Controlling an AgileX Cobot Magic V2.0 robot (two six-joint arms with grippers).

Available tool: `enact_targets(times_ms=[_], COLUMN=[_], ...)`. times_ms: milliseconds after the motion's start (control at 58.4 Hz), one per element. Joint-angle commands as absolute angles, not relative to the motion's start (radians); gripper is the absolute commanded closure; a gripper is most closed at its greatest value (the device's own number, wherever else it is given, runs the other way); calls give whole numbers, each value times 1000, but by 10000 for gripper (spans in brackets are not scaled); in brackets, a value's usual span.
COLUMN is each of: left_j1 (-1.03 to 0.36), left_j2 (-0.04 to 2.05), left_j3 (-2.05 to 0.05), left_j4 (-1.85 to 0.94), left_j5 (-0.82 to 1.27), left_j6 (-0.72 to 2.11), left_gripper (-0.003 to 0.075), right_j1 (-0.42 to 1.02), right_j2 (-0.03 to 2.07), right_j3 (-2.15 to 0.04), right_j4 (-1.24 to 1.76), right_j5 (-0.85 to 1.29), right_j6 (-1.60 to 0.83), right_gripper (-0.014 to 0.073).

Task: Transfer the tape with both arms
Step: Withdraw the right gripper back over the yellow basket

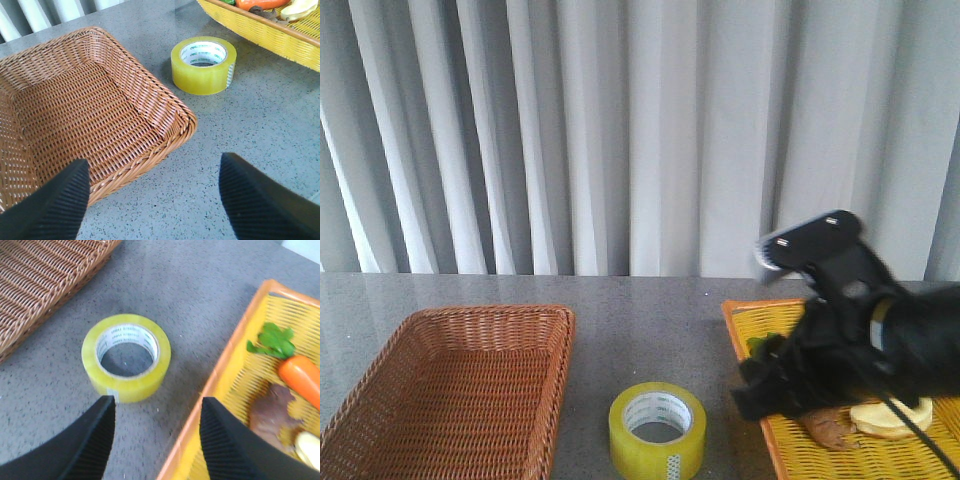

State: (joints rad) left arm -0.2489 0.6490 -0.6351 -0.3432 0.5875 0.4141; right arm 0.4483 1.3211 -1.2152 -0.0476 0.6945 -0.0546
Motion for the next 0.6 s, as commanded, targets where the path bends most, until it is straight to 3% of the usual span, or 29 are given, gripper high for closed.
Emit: enact_targets(times_ms=[0,343,583], left_j1=[-257,-257,-257], left_j2=[650,650,650], left_j3=[-668,-668,-668], left_j4=[-369,-371,-379], left_j5=[519,512,516], left_j6=[413,413,377], left_gripper=[206,206,206], right_j1=[444,444,444], right_j2=[1196,936,859], right_j3=[-1154,-899,-813], right_j4=[-107,-365,-332], right_j5=[626,672,748], right_j6=[10,401,386], right_gripper=[242,246,178])
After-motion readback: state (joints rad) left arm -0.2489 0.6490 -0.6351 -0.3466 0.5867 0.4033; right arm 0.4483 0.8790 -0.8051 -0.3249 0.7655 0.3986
